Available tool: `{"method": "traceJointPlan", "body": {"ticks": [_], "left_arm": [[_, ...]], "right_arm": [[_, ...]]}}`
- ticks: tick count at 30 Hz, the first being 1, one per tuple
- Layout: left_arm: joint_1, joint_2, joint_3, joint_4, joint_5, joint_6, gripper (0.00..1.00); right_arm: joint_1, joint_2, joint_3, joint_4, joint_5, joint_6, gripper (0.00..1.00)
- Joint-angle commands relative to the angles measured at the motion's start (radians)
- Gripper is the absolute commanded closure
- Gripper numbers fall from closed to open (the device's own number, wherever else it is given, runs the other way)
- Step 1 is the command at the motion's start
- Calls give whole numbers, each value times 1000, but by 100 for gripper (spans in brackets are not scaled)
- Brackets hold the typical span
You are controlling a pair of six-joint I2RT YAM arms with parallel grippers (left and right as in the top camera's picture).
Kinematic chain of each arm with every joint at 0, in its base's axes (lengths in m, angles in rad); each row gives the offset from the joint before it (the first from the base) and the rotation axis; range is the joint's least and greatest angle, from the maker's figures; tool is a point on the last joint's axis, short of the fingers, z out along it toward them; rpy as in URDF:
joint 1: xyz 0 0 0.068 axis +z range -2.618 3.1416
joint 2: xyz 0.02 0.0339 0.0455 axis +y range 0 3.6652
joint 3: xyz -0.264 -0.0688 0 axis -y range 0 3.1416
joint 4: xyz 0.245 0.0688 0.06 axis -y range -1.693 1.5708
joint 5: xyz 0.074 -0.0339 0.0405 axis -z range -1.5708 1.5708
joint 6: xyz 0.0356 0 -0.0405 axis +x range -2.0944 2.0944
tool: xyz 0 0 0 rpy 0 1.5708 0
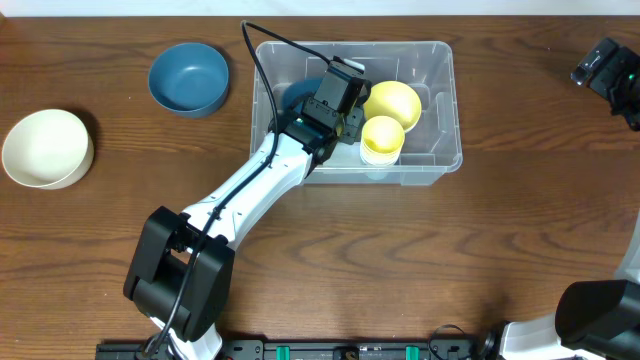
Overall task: Pack container
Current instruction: 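Carry the dark blue bowl into the bin and release, then move the left gripper back and grasp the second dark blue bowl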
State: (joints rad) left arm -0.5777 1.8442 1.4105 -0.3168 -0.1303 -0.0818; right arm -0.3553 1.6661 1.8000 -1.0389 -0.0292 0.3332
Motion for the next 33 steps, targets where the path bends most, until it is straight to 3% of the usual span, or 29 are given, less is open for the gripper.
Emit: {"method": "traceJointPlan", "body": {"ticks": [1,15,24,28,33], "left_arm": [[4,-2,1,-2,-1,-6,60],[53,-72,3,-16,-20,1,49],[336,-304,4,-63,-19,2,43],[488,-265,3,-58,50,18,39],[577,-108,3,-32,180,37,37]], "right_arm": [[-3,1,10,-1,3,14,1],[-3,1,10,-1,3,14,1],[-3,1,10,-1,3,14,1],[-3,1,10,-1,3,14,1],[-3,1,10,-1,3,14,1]]}}
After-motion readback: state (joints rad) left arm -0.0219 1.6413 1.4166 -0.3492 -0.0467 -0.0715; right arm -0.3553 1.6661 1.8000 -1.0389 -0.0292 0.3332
